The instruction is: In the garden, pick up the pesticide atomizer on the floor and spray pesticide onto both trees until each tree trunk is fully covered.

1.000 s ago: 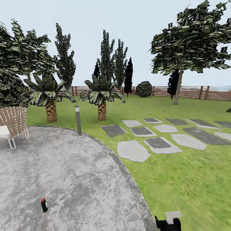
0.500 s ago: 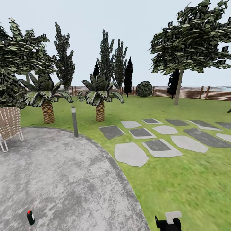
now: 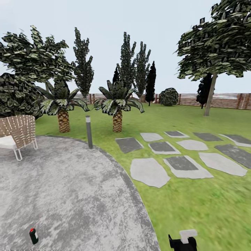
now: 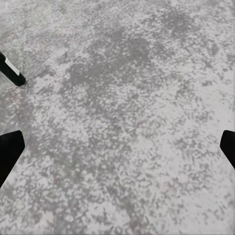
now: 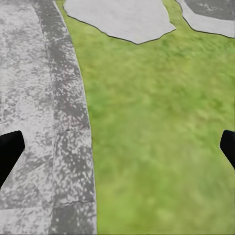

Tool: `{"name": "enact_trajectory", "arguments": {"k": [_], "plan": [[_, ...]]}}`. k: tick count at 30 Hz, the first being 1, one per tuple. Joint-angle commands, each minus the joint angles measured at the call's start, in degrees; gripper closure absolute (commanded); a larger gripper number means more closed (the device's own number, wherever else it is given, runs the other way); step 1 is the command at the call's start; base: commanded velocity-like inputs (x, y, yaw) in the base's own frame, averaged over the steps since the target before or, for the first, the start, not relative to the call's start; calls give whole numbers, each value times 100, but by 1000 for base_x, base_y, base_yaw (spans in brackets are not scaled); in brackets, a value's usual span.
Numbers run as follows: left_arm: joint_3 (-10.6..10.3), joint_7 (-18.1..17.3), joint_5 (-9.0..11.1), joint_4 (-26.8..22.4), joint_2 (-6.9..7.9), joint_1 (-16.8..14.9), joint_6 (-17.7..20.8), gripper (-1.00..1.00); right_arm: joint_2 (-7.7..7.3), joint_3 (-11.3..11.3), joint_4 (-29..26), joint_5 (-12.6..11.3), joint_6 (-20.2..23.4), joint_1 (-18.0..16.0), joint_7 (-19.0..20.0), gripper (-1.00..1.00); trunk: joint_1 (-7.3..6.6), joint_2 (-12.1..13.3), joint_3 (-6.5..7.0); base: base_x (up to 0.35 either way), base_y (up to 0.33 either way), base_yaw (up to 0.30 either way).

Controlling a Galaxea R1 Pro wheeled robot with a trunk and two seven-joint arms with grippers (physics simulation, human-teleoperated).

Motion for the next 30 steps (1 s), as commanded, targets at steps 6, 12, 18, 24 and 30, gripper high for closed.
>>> {"name": "enact_trajectory", "arguments": {"k": [6, 12, 18, 24, 30], "plan": [[0, 0, 0, -2, 0, 3, 0, -100, 1, 0, 0, 0, 2, 0, 0, -100, 0, 0, 0, 118, -153, 277], [0, -1, 0, -2, 0, 0, 0, -100, 1, 0, 0, 0, 3, 0, 0, -100, 0, 0, 0, 9, -12, 277], [0, 1, 0, -2, 0, -2, 0, -100, 0, 0, 0, 0, 1, 0, 0, -100, 0, 0, 0, 1, -1, 277], [0, 3, 0, -2, 0, 1, 0, -100, -1, 0, 0, 0, 5, 0, 0, -100, 0, 0, 0, 0, 0, 277], [2, 3, 0, -2, 0, 1, 0, -100, 1, 0, 0, 0, -1, 0, 0, -100, 0, 0, 0, 0, 0, 277]]}}
